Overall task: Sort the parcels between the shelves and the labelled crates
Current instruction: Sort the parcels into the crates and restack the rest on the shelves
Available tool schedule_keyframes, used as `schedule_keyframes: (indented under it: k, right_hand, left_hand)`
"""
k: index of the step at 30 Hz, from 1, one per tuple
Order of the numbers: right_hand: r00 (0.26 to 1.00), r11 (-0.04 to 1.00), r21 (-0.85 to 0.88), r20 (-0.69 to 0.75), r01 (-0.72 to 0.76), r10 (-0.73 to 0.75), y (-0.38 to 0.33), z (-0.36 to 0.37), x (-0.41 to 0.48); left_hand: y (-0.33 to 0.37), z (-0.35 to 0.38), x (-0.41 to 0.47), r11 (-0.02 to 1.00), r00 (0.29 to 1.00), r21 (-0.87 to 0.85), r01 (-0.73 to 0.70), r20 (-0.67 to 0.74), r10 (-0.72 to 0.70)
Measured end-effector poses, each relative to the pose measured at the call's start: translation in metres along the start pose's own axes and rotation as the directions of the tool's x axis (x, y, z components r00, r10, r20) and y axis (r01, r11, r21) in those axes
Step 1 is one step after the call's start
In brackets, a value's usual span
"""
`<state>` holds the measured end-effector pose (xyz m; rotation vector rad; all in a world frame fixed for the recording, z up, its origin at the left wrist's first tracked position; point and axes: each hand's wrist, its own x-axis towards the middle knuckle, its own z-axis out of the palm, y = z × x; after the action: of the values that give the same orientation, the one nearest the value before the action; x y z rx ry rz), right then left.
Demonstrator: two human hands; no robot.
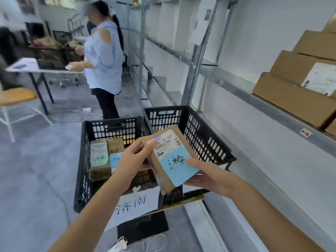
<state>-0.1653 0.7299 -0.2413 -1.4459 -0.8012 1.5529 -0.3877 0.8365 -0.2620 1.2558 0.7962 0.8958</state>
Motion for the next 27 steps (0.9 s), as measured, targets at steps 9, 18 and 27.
schedule_keyframes:
  k: [9,18,27]
  right_hand:
    - [0.998,0.982,0.186,0.052,0.023,-0.033,-0.016,0.067,0.109]
    - [0.976,0.915,0.358,-0.038,-0.188,0.216,-0.013,0.098,0.228]
    - [0.963,0.908,0.381,-0.128,-0.172,0.236,0.001,0.112,0.323]
  left_hand:
    - [0.003,-0.102,0.038,0.995,0.917,0.100,0.001,-0.396,0.039]
    - [-0.030,-0.132,0.068,0.956,0.894,0.262,0.129,-0.449,0.002]
    - [-0.053,-0.147,0.134,0.878,0.855,0.383,0.287,-0.516,-0.054]
